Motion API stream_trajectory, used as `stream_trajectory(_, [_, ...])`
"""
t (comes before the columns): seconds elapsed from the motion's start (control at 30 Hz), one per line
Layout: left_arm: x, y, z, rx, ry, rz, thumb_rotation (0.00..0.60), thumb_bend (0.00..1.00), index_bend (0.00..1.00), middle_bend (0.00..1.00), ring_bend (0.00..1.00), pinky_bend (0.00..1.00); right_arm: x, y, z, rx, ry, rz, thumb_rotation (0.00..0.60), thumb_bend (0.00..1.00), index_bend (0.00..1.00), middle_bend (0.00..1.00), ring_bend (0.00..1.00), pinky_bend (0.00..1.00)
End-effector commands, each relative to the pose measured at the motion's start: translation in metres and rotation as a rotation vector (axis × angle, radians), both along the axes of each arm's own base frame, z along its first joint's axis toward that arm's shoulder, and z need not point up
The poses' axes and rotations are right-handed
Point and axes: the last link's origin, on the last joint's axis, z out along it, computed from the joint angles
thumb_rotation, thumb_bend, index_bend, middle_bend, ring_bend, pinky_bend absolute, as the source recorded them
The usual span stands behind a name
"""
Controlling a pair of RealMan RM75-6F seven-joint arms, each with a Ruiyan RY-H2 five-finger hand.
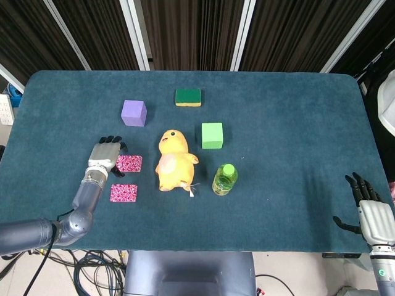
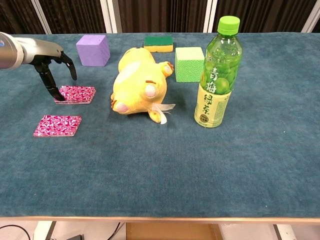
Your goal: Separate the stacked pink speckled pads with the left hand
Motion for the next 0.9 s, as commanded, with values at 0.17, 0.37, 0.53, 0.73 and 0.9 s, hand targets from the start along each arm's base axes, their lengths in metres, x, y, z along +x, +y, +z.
stream_trajectory(0.17, [0.0, 0.003, -0.008, 0.002, 0.007, -0.012, 0.6, 0.12, 0.36, 0.14, 0.0, 0.0, -0.001, 0.0, 0.0, 0.004, -0.001, -0.003, 0.6, 0.18, 0.0, 0.0, 0.05, 0.22])
stream_trajectory(0.37, [0.004, 0.005, -0.011, 0.002, 0.01, -0.031, 0.6, 0.12, 0.37, 0.14, 0.0, 0.0, -0.001, -0.001, -0.001, 0.008, 0.001, -0.006, 0.6, 0.18, 0.0, 0.0, 0.05, 0.22])
stream_trajectory(0.53, [0.003, 0.007, -0.014, 0.003, 0.025, -0.028, 0.6, 0.13, 0.39, 0.14, 0.0, 0.0, -0.001, -0.001, -0.001, 0.01, 0.001, -0.007, 0.6, 0.18, 0.0, 0.0, 0.05, 0.22])
stream_trajectory(0.73, [0.003, 0.006, -0.019, -0.011, 0.026, -0.031, 0.6, 0.13, 0.39, 0.14, 0.0, 0.0, -0.001, -0.001, -0.001, 0.007, 0.0, -0.01, 0.6, 0.18, 0.0, 0.0, 0.05, 0.22])
stream_trajectory(0.9, [0.002, 0.007, -0.021, -0.011, 0.027, -0.03, 0.6, 0.15, 0.41, 0.14, 0.0, 0.0, -0.001, -0.001, -0.001, 0.008, -0.002, -0.01, 0.6, 0.18, 0.0, 0.0, 0.05, 0.22])
